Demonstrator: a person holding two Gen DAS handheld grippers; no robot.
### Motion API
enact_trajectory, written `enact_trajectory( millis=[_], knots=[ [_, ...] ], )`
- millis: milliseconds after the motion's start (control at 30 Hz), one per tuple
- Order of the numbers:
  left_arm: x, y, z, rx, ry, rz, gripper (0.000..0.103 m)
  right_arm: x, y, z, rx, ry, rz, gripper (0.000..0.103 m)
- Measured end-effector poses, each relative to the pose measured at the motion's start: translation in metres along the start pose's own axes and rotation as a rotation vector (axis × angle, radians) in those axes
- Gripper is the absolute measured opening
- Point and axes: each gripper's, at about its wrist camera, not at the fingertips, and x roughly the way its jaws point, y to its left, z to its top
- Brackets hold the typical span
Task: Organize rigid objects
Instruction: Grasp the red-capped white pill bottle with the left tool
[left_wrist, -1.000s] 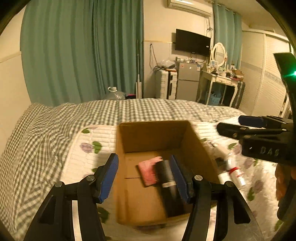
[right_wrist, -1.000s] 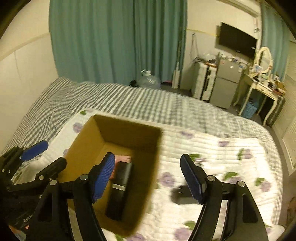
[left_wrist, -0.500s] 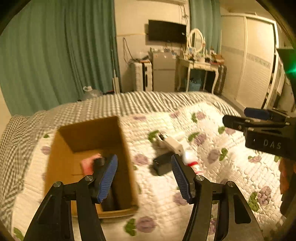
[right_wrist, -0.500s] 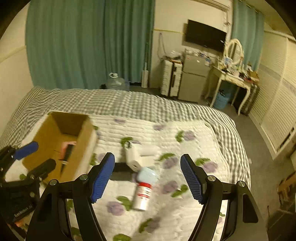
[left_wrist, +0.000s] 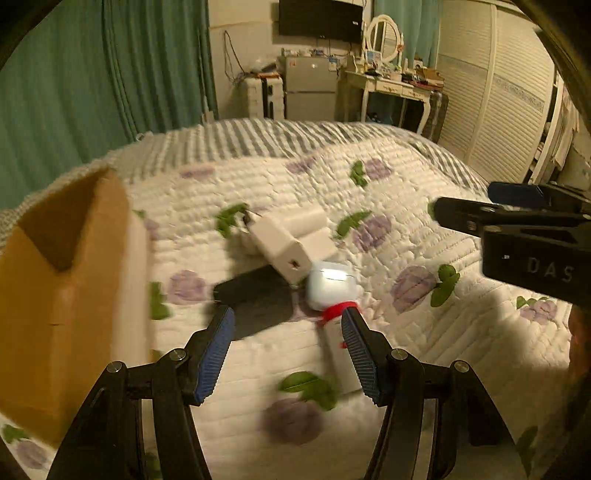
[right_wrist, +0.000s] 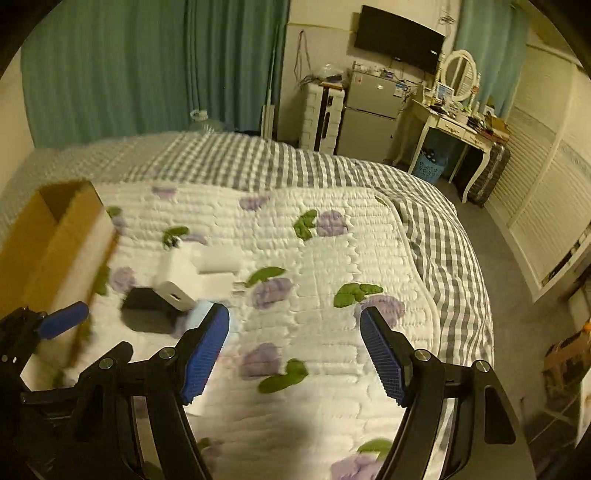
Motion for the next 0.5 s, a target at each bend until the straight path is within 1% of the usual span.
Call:
enact_trajectory(
  millis=[67,167,200,300,367,433,467,500],
  knots=[
    [0.013,-0.010,-0.003,0.017,0.017,-0.016,0.063,0.010,-0.001,-0.002,-0.010,0.013,-0.006,0.073],
    [0.028,-0.019,-0.008,0.024,0.038,-0.071,0.063,0.023,-0.007,-0.007,0.014,0.051,0.015,0.073],
    [0.034,-0.021,-0.009,0.022,0.050,-0.074,0.063,0.026,-0.011,-0.008,0.025,0.066,0.025,0.073],
    [0.051,-0.026,-0.014,0.020,0.085,-0.096,0.063,0.029,-0.017,-0.010,0.049,0.073,0.032,0.073],
    [0.062,-0.032,-0.019,0.039,0.121,-0.109,0.063,0.033,-0.019,-0.010,0.055,0.080,0.036,0.073],
    [0.067,-0.035,-0.023,0.042,0.124,-0.116,0.060,0.036,-0.017,-0.011,0.048,0.090,0.036,0.073],
    [0.066,-0.034,-0.024,0.040,0.113,-0.117,0.053,0.037,-0.016,-0.012,0.045,0.092,0.034,0.073],
    [0.065,-0.034,-0.025,0.044,0.109,-0.124,0.040,0.037,-0.016,-0.012,0.041,0.093,0.031,0.073]
  ],
)
